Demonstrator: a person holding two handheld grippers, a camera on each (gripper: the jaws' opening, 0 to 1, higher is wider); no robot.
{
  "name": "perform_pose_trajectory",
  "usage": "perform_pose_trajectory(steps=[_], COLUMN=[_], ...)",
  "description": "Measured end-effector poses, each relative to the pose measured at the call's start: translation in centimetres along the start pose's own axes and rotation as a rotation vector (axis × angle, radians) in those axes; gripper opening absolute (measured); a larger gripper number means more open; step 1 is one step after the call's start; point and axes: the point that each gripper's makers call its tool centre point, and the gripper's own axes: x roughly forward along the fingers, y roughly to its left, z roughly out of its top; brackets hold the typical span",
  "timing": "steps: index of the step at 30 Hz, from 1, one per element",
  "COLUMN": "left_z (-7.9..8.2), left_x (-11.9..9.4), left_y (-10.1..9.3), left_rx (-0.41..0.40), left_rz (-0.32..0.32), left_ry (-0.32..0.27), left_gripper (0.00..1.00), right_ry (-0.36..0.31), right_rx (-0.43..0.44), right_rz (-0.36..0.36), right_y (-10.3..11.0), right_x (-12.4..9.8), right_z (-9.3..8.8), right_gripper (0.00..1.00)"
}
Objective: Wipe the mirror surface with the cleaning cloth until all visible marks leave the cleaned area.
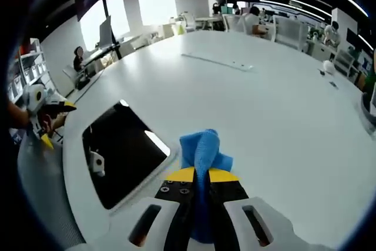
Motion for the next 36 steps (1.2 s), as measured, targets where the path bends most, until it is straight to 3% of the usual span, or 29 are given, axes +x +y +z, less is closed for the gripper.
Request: perform_pose_trajectory(steps=[17, 26, 36], left_z=[0.0, -0.1, -0.1], left_x=[-0.1, 0.0, 0.0], left_y=[0.0, 0.0, 0.0], left_rx=[0.003, 0.002, 0.001], left_rz=[0.001, 0.003, 0.002], left_ry=[0.003, 0.004, 0.004], left_gripper=[0.99, 0.99, 0.99], right_ry=[0.026, 0.078, 0.052], right_rx=[0.030, 0.007, 0.010], right_rz=[-0.032, -0.050, -0.048], right_y=[-0.9, -1.0, -1.2], right_x=[0.7, 1.6, 1.5], right_z=[-1.8, -3.5, -3.4], right_gripper=[0.01, 0.01, 0.01])
